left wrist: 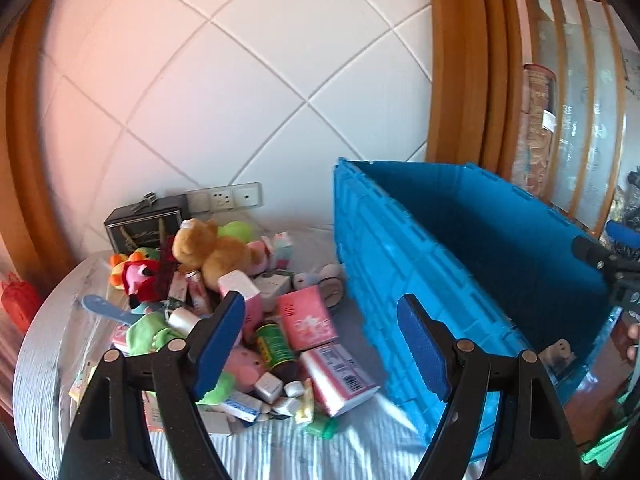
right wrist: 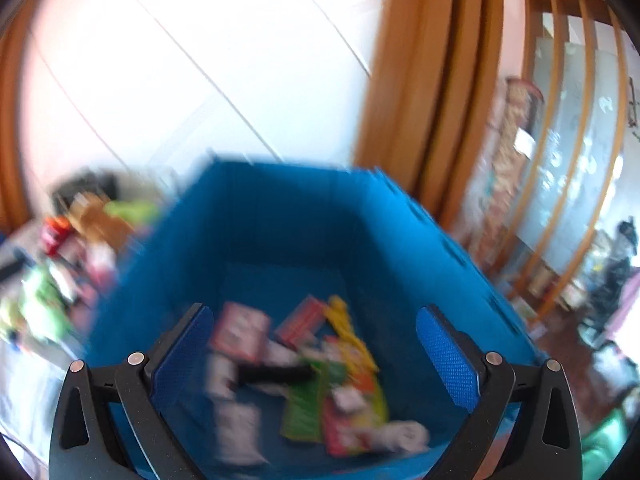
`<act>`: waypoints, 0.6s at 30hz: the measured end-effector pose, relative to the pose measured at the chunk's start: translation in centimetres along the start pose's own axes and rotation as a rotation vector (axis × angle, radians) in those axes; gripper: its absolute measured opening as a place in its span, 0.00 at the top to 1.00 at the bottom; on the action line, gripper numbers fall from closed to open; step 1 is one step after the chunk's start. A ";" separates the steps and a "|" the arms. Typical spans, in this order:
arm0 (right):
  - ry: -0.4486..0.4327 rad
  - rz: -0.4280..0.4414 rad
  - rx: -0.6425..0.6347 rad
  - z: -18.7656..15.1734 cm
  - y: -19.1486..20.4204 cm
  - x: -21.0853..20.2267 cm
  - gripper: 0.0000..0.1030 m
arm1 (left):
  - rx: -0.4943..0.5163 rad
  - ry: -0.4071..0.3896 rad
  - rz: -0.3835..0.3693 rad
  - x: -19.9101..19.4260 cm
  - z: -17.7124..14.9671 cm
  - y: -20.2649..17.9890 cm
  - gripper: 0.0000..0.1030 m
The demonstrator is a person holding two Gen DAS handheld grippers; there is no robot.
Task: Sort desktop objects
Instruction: 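Move both grippers back over the pile of items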
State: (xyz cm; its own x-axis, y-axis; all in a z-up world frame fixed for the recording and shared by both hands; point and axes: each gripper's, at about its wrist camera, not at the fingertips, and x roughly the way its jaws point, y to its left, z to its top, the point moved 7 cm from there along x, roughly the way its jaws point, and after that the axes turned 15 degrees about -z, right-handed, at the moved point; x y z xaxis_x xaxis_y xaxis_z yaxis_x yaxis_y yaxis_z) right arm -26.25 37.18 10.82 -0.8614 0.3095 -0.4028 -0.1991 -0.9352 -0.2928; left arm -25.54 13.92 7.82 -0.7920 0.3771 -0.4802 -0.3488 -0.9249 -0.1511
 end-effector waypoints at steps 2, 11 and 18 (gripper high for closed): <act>-0.063 0.066 0.017 1.2 2.1 -2.1 0.00 | -0.030 0.013 0.042 -0.6 -1.2 2.9 0.24; -0.151 0.299 -0.031 2.0 14.5 -6.9 0.00 | -0.143 0.105 0.172 -3.2 -8.7 14.1 0.24; -0.072 0.458 -0.152 -1.5 25.0 -7.8 0.00 | -0.233 0.237 0.246 -2.2 -14.5 21.8 0.24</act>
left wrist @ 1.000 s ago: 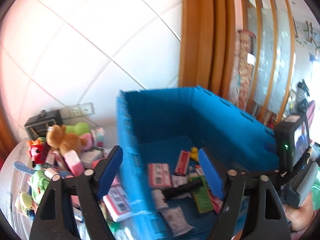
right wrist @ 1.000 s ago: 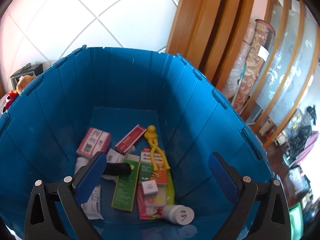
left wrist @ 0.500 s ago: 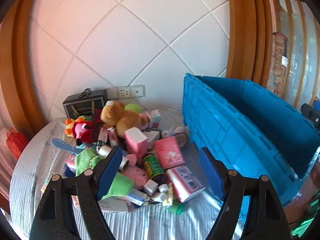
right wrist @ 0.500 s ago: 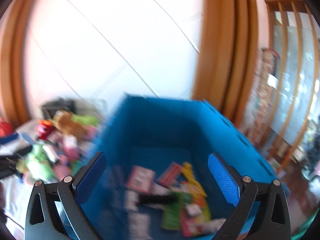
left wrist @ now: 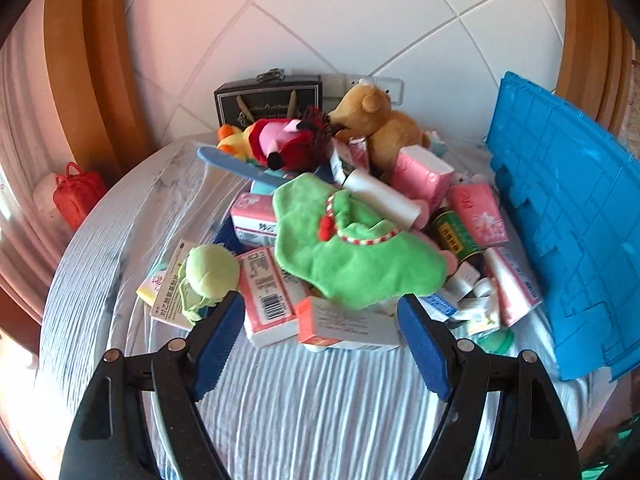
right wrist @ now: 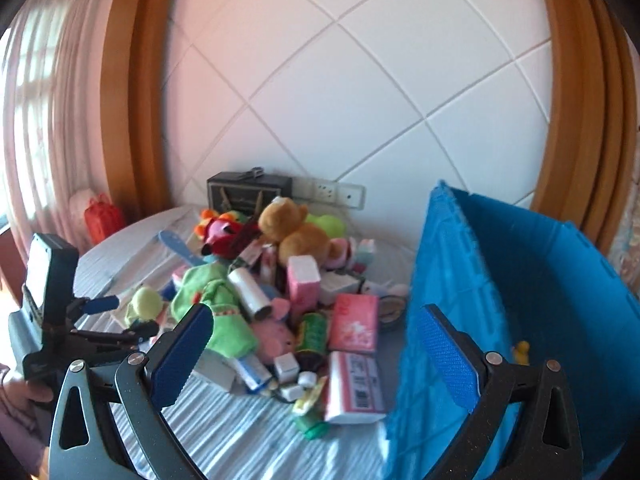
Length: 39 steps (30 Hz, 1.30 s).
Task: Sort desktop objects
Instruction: 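Move both grippers back over the pile of items, then grasp the long white box with the left gripper while the right gripper grasps the green bottle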
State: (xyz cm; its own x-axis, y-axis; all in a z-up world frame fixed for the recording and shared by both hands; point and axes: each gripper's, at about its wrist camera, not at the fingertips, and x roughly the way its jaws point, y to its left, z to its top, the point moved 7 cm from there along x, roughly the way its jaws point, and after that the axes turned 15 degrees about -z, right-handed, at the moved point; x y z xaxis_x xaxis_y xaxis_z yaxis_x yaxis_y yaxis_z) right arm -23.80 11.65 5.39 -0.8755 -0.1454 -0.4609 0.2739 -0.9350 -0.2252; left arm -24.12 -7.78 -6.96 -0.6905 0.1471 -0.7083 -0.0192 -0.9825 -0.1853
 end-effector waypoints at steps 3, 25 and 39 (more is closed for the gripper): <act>0.074 0.041 -0.031 -2.5 3.1 2.3 0.00 | -0.003 0.047 0.032 2.0 -0.7 2.4 0.24; 0.574 -0.031 -0.073 -19.4 3.5 14.5 0.00 | -0.032 0.301 -0.067 8.5 -9.1 3.5 0.24; 0.661 0.017 -0.009 -21.8 3.0 17.0 0.00 | -0.004 0.420 -0.142 14.1 -11.4 -0.6 0.39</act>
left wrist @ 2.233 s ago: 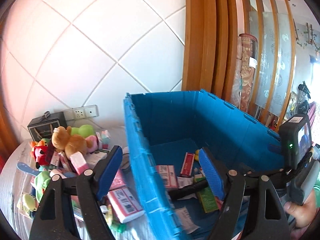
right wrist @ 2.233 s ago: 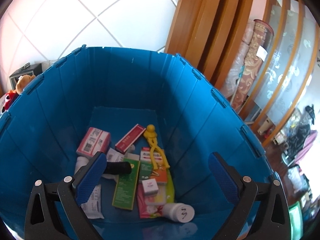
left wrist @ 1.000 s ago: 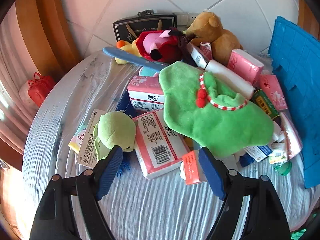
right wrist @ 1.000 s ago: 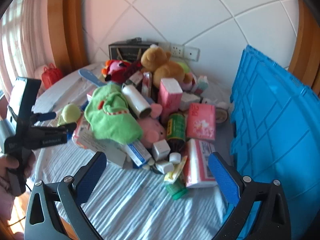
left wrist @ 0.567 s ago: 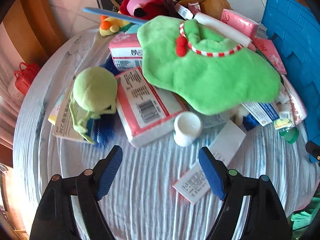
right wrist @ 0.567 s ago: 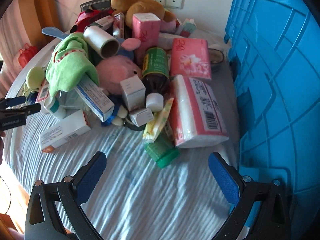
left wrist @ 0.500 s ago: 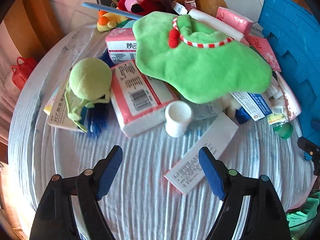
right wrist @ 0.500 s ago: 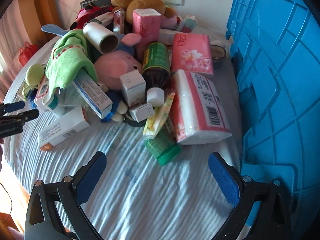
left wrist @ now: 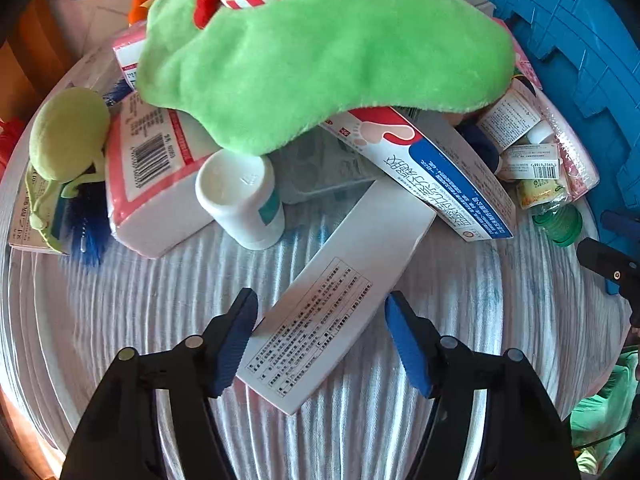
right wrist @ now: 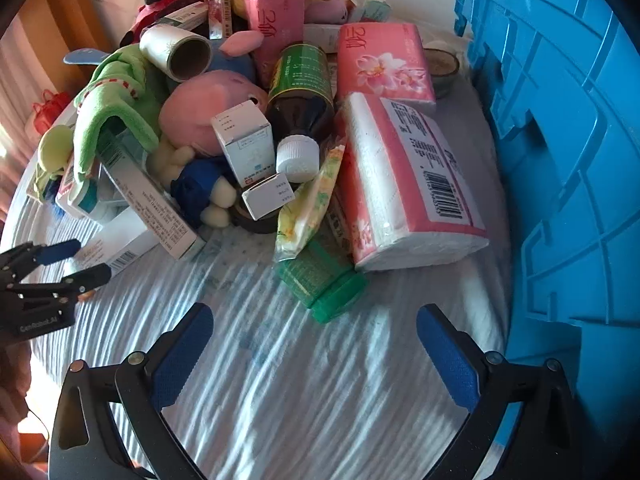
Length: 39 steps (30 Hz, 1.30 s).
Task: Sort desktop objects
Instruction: 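Grasp the long white box with the left gripper while the right gripper grasps the green bottle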
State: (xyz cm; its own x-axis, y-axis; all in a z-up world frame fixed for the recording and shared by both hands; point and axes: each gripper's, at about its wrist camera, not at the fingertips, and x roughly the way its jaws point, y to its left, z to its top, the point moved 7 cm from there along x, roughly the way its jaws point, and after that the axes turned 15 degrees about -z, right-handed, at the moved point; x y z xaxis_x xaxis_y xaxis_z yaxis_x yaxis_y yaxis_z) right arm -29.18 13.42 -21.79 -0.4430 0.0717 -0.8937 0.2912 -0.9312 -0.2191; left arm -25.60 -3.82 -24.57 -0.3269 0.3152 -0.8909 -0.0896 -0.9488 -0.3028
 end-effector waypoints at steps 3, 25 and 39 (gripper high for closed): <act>0.012 -0.001 0.015 0.5 -0.2 0.6 0.00 | 0.007 -0.004 -0.008 0.1 0.3 -0.8 0.44; 0.082 0.012 -0.114 0.5 2.3 3.8 0.45 | 0.006 0.031 -0.004 1.0 -0.5 -4.9 0.57; -0.102 0.083 -0.134 1.4 2.6 -4.9 0.45 | 0.059 -0.184 -0.050 -9.0 1.8 -7.8 0.58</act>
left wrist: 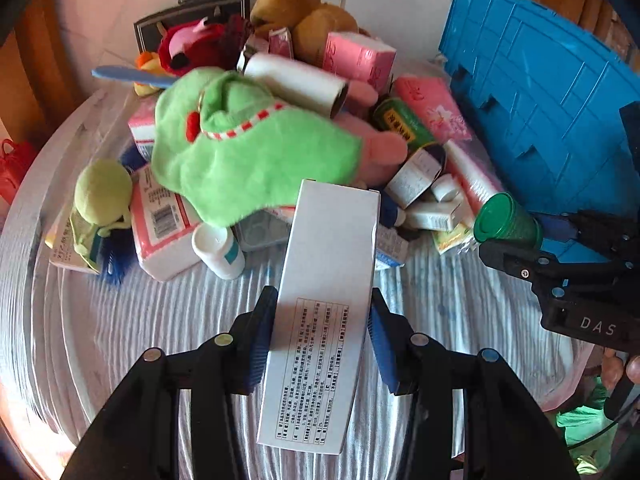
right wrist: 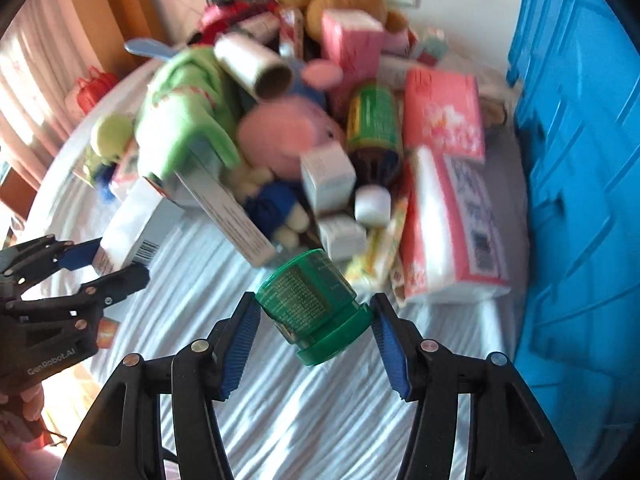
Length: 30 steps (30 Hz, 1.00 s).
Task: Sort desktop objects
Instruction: 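Grasp the long white box with the left gripper while the right gripper grasps the green bottle, then carry the white box and the green bottle over the blue crate with both grippers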
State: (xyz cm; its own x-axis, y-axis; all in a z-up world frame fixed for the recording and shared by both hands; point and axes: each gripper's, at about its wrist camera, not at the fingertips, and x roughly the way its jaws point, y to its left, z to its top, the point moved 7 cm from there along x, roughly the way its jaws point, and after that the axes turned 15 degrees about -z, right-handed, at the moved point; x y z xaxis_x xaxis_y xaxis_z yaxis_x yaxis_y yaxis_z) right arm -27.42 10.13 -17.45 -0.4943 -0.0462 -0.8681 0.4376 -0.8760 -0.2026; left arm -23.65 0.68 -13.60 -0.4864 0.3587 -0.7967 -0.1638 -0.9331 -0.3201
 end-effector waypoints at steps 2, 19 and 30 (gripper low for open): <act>-0.059 0.000 0.006 0.9 0.1 -2.3 0.45 | 0.022 -0.037 -0.017 -1.1 0.6 -0.5 0.58; -0.494 -0.192 0.144 9.3 -10.1 -22.8 0.45 | 0.260 -0.297 -0.142 -8.6 14.5 -15.5 0.58; -0.402 -0.458 0.296 5.2 -28.1 -25.3 0.45 | 0.399 -0.260 -0.285 -7.8 20.3 -33.0 0.58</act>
State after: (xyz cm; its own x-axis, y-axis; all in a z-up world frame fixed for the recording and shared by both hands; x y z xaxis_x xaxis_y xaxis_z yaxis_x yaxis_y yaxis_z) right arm -31.07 33.44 12.56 -0.8467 0.2359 -0.4769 -0.0780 -0.9417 -0.3273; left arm -31.89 28.15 13.61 -0.5627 0.6279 -0.5378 -0.6078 -0.7551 -0.2457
